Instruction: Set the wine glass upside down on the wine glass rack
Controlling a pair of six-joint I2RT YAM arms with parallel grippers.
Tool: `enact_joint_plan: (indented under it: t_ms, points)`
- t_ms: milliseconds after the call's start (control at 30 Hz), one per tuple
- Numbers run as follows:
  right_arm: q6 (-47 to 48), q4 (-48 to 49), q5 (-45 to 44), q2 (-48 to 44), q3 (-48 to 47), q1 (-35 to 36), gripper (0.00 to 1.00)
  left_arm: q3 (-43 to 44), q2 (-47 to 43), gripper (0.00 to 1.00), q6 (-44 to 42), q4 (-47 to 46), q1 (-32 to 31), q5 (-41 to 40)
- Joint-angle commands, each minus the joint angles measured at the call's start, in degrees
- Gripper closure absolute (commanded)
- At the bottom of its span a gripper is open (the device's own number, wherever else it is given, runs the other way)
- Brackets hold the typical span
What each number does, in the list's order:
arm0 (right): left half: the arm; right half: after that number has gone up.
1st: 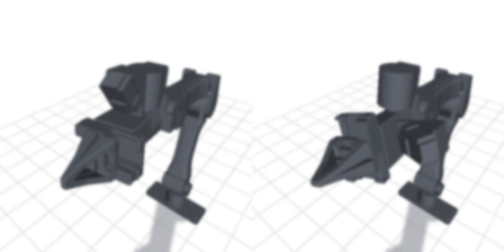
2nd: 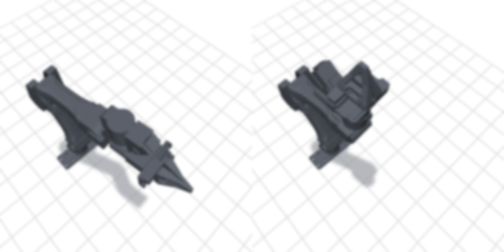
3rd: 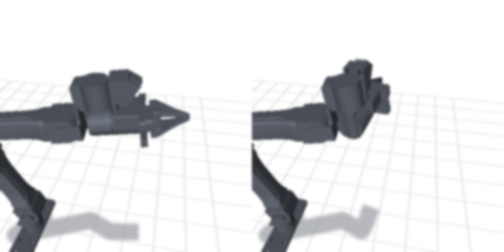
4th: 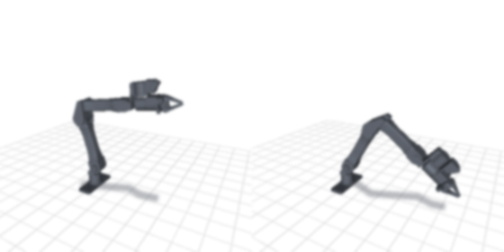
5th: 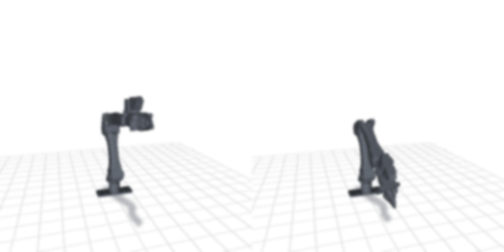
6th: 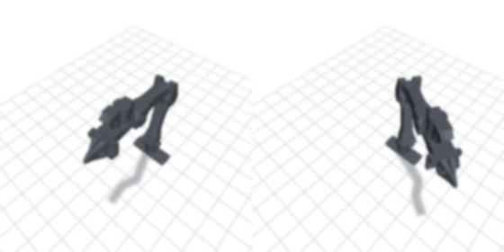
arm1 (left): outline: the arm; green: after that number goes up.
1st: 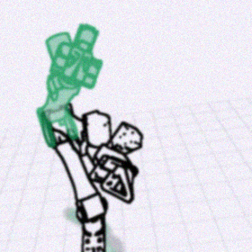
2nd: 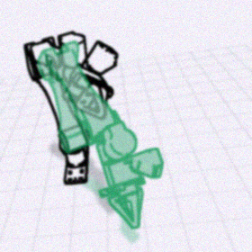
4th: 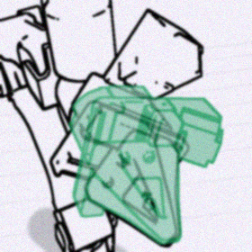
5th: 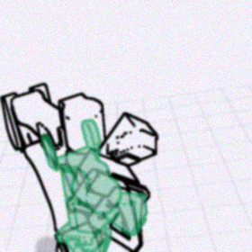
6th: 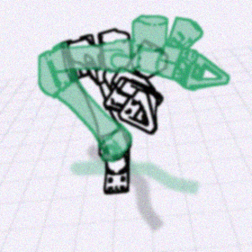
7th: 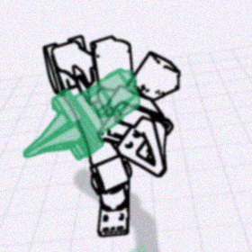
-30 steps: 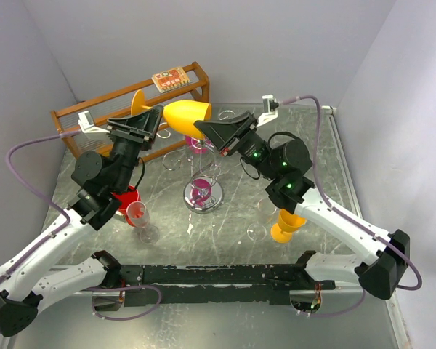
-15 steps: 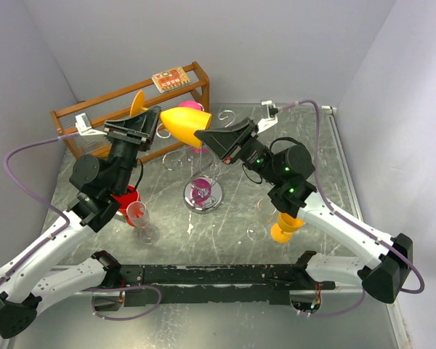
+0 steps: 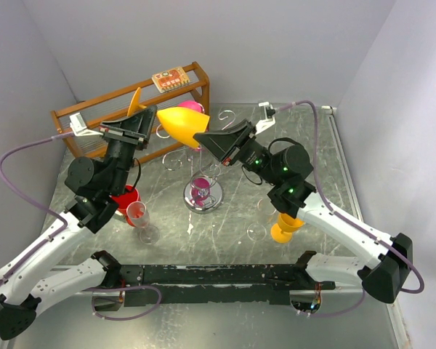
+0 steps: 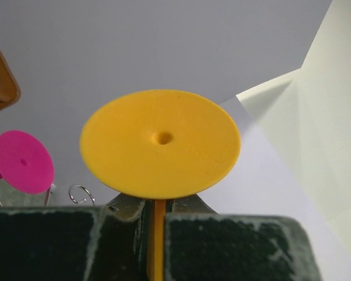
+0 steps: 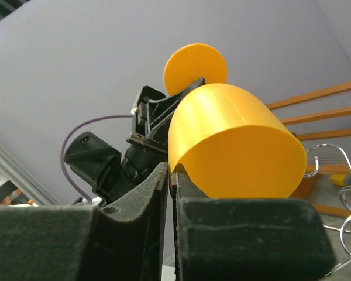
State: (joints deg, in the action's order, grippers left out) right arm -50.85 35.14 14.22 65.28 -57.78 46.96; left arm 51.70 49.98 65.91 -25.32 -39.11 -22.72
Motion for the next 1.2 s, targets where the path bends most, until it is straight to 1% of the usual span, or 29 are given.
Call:
enact_joint_plan:
  t_ms: [0,100,167,200,333,433,467,633,733,900,1033,1167]
  points:
    - [1.4,-1.8,0.9,-1.7,-0.9,0.4,0.81,2.3,-0.5,0.93,-8.2,0.6,-0.3,0.4]
    - [2.9,-5.4,-0.9,-2.4,-1.5,0.4,0.58,4.2,-0.7,0.93,-14.0,3.7,-0.2,-0.3]
    - [4.5,-8.7,-2.2,-3.0,-1.8,0.4,0.49,6.3,-0.8,0.93,-19.8,7.3,-0.3,-0.1]
    - [5.6,-10.8,-2.8,-3.4,-2.2,0.4,0.47,7.4,-0.8,0.93,-23.2,9.1,-0.2,0.2]
    - [11.5,-20.1,-6.4,-4.8,-5.5,0.3,0.46,13.8,-0.4,0.93,-38.1,19.6,-0.2,0.3]
    - [13.6,-23.1,-7.2,-5.0,-7.3,0.3,0.45,18.0,-0.1,0.93,-46.1,25.3,-0.3,0.3]
    - [13.8,-23.7,-6.8,-4.8,-8.4,0.3,0.45,18.6,-0.1,0.93,-50.0,26.6,-0.3,0.3]
    - [13.6,-25.3,-2.3,-2.9,-12.0,0.4,0.45,17.7,-1.0,0.93,-60.7,31.5,-0.2,0.9]
    - [13.0,-24.6,0.2,-1.4,-13.1,0.3,0.45,15.6,-2.2,0.93,-64.4,32.3,-0.2,-0.9]
    - [10.1,-22.2,5.1,2.6,-15.9,0.3,0.44,10.5,-4.8,0.93,-66.7,30.3,-0.3,-2.5]
    - [4.3,-18.6,8.8,7.0,-18.1,0.4,0.45,6.3,-6.5,0.93,-68.5,29.3,-0.2,-4.1]
    - [-1.7,-17.4,10.6,11.4,-20.8,0.7,0.45,3.2,-8.1,0.93,-71.2,26.9,-0.2,-3.2]
